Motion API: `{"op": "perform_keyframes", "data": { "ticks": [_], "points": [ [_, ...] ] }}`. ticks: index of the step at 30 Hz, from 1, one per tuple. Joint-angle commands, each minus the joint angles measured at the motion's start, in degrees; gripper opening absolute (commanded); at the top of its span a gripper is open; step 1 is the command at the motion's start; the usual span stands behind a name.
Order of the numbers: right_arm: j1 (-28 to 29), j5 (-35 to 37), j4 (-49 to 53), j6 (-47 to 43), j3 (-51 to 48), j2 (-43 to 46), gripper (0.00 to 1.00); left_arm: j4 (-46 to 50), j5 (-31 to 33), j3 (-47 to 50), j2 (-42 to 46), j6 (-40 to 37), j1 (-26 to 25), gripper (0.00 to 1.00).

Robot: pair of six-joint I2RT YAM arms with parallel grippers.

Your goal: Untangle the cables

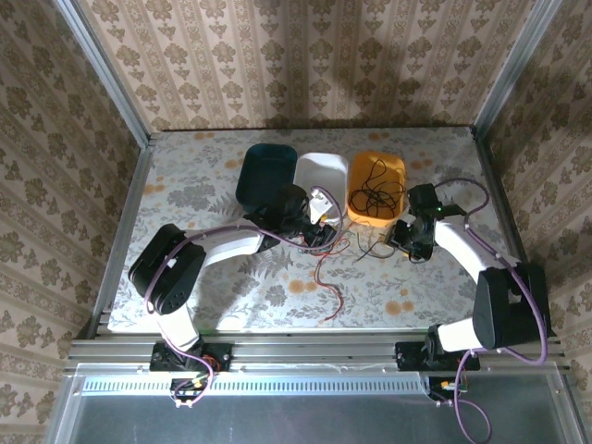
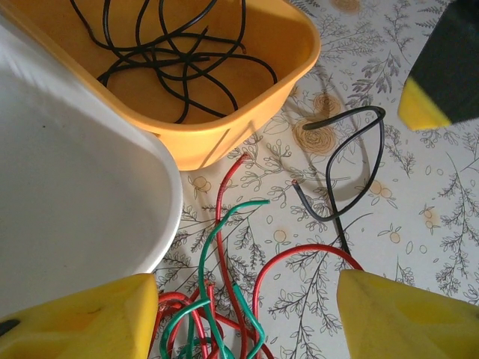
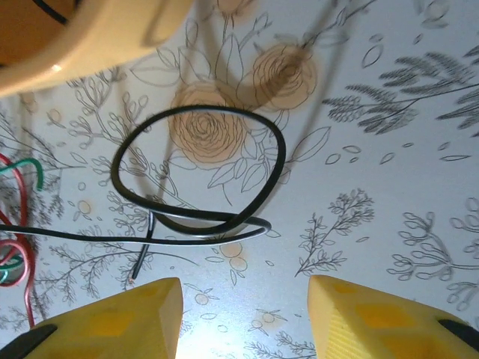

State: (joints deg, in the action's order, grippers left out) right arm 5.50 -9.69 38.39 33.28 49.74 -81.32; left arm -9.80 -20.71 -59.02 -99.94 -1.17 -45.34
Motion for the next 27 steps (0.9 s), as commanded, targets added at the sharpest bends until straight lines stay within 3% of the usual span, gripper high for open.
{"op": "perform_keyframes", "data": {
  "ticks": [1,9,15,17,22,24,27],
  "points": [
    [-0.14,-3.05,0.39,-2.57,0.17,-2.14,0.48,-0.41,0.3,0.72,1.28,-0.22,-0.15,0.65],
    [-0.14,0.83,-3.02,-3.08,1.89,-9.43,0.46,-0.13,0.76,1.16,1.61,-0.06,-0.22,0.66],
    [0.12,5.04,-5.65,-2.98,2.32,-12.86,0.37,-0.14,1.02,1.35,1.5,-0.19,-0.11,0.66],
    [0.46,6.03,-6.13,-2.69,2.05,-13.59,0.31,-0.01,1.02,1.76,1.59,-0.18,-0.05,0.66],
    [0.82,7.03,-6.91,-2.78,1.19,-13.14,0.05,0.04,1.11,3.62,2.2,-0.06,0.5,0.66],
    [0.83,7.94,-6.85,-2.78,0.56,-11.74,0.0,0.18,1.11,4.22,2.21,-0.06,0.63,0.66],
    [0.83,10.33,-6.55,-1.94,-0.79,-8.12,0.0,0.25,1.2,4.63,2.12,-0.12,0.67,0.66]
  ]
}}
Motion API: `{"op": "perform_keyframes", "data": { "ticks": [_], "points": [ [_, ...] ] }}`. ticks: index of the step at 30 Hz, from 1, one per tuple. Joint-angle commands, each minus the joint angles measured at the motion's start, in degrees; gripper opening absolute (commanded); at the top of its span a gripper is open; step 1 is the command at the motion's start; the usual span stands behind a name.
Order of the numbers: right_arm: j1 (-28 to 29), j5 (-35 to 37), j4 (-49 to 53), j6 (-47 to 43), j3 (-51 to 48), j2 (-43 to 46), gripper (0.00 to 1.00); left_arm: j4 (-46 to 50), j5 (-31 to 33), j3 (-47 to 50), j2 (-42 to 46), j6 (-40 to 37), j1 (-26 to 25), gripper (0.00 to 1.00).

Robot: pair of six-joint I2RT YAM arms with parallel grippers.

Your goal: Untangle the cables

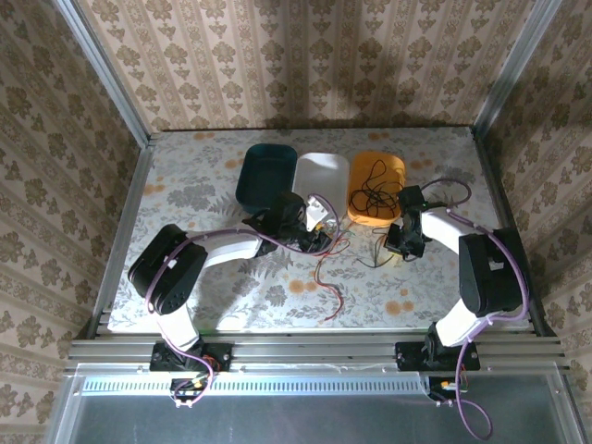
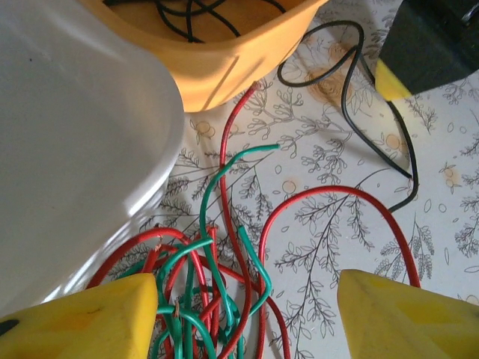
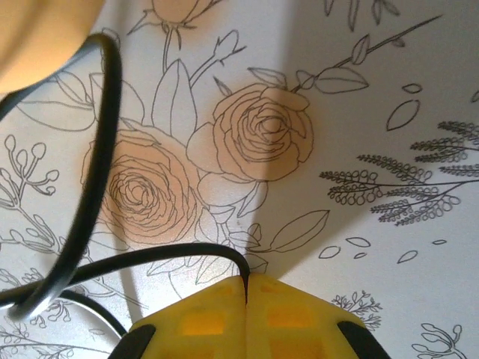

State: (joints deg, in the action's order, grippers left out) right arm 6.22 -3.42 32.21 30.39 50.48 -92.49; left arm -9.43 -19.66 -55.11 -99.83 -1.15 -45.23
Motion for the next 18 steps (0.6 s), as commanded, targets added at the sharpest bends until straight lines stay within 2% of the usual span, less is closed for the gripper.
{"op": "perform_keyframes", "data": {
  "ticks": [1,8,13,18],
  "points": [
    [0.11,4.99,-0.36,1.38,-2.14,4.68,0.0,-0.17,0.15,0.8,1.93,-0.17,0.58,0.66],
    [0.11,11.54,3.17,3.86,-2.78,16.28,0.0,-0.41,-0.2,0.93,1.13,-0.35,0.54,0.66],
    [0.11,17.48,6.46,3.51,0.94,24.67,0.0,-0.71,-0.03,1.59,1.13,-0.52,0.76,0.65],
    [0.11,16.53,6.37,0.2,9.56,24.83,0.0,-1.19,0.14,2.27,1.17,-0.35,1.07,0.66]
  ]
}}
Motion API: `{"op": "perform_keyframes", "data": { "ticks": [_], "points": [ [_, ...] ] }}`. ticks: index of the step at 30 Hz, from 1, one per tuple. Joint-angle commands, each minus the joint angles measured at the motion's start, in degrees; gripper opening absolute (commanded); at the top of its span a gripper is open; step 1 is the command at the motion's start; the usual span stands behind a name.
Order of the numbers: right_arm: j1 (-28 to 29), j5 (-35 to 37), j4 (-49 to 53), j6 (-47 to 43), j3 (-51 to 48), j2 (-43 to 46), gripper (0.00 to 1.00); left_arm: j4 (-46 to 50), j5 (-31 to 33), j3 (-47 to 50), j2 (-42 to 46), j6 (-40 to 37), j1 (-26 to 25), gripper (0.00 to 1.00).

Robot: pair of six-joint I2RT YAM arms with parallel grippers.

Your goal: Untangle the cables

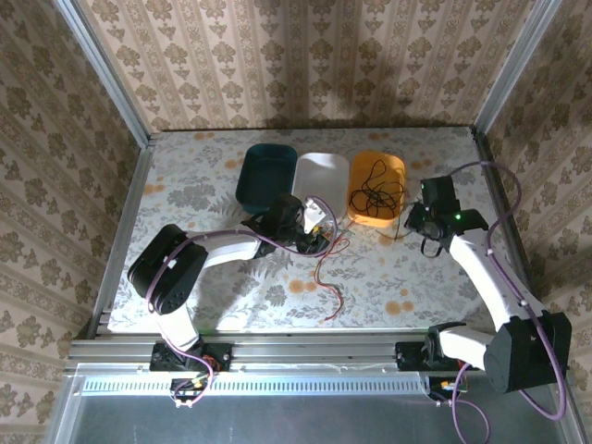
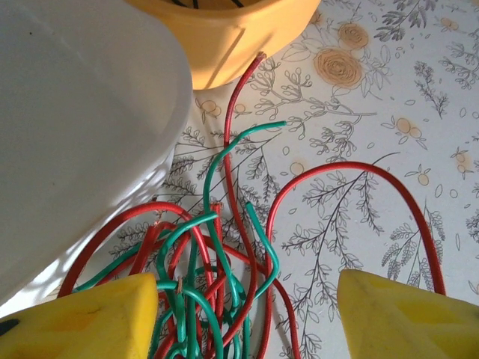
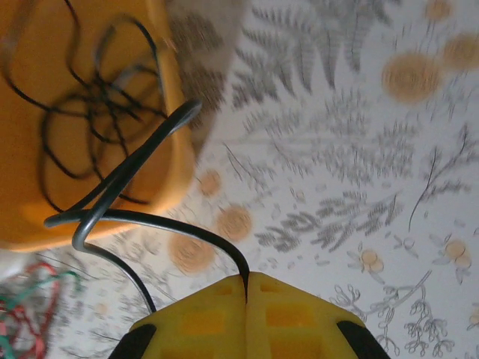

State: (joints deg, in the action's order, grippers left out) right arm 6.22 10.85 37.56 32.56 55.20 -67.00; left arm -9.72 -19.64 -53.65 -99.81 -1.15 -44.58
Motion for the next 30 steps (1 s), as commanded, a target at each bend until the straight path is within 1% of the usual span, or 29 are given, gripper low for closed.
{"op": "perform_keyframes", "data": {
  "ticks": [1,5,9,11,12,13,15,16,18,21,23,26,30],
  "points": [
    [0.11,1.46,0.94,-2.6,7.13,-2.35,0.0,-1.06,0.28,0.95,1.17,-0.26,0.46,0.65],
    [0.11,-1.32,-0.18,-3.46,15.25,-11.48,0.0,-1.85,0.72,1.54,1.28,0.3,0.45,0.65],
    [0.02,-3.31,-0.51,-2.87,23.5,-24.63,0.0,-2.68,1.0,1.71,1.54,1.02,0.3,0.65],
    [0.03,-5.44,-1.48,-2.52,25.59,-30.16,0.03,-2.55,1.31,1.62,1.68,1.14,0.34,0.65],
    [0.02,-7.05,-1.42,-2.3,26.78,-32.91,0.1,-2.48,1.4,1.71,1.85,1.02,0.28,0.65],
    [0.02,-8.49,-0.7,-2.29,27.99,-35.48,0.22,-2.48,1.62,1.87,2.11,0.9,0.28,0.65],
    [0.02,-9.29,1.36,-2.06,29.82,-38.39,0.31,-2.24,2.03,2.22,2.79,0.81,0.4,0.65],
    [0.11,-8.98,1.46,-2.19,29.74,-38.15,0.35,-2.12,2.3,2.47,3.16,0.76,0.37,0.66],
    [0.22,-7.54,-0.28,-2.61,27.53,-35.02,0.4,-2.08,2.54,2.92,3.88,0.86,0.55,0.65],
    [0.5,-6.47,-1.96,-3.99,23.41,-28.42,0.42,-2.16,2.83,3.35,4.77,1.04,0.72,0.65],
    [1.51,-6.96,-1.83,-5.22,20.39,-24.35,0.43,-2.73,2.76,3.53,5.21,1.43,0.81,0.65],
    [4.78,-11.9,-2.48,-8.12,14.61,-19.1,0.43,-3.73,2.76,3.68,5.92,1.78,0.98,0.65],
    [11.59,-22.13,-4.98,-11.47,7.65,-16.24,0.43,-4.47,3.1,3.55,6.29,2.46,1.5,0.65]
  ]
}}
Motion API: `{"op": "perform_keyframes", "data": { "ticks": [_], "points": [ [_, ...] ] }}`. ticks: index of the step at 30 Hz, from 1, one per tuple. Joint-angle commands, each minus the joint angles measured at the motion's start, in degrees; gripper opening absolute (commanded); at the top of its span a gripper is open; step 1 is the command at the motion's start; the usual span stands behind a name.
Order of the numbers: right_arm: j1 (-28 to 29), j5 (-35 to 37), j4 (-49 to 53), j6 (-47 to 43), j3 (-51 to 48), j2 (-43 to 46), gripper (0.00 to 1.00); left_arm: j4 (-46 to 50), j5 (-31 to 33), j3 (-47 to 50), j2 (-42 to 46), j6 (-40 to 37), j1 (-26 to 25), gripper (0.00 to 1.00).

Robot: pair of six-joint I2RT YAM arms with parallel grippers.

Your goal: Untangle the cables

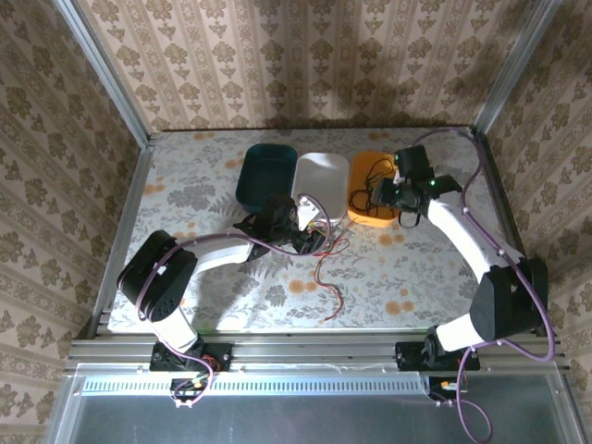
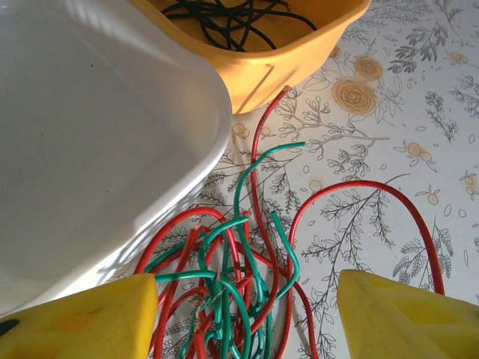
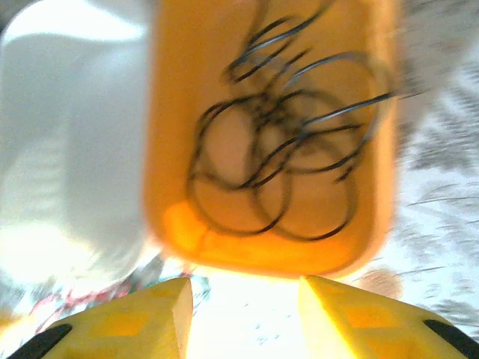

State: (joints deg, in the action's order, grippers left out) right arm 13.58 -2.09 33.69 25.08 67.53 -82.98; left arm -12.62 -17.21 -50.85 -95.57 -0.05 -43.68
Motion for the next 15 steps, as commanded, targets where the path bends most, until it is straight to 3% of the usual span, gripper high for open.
{"op": "perform_keyframes", "data": {
  "ticks": [1,6,15],
  "points": [
    [5.71,-10.75,-1.72,-4.4,-5.77,-0.52,0.43,-1.69,0.81,0.8,2.05,1.48,0.77,0.66],
    [11.68,-12.95,2.56,-11.17,-2.58,-7.03,0.44,-1.19,6.43,1.06,1.19,2.11,0.97,0.65],
    [12.43,-10.66,7.13,-11.64,1.29,-16.3,0.44,-1.46,9.03,2.33,-0.9,2.85,0.63,0.64]
  ]
}}
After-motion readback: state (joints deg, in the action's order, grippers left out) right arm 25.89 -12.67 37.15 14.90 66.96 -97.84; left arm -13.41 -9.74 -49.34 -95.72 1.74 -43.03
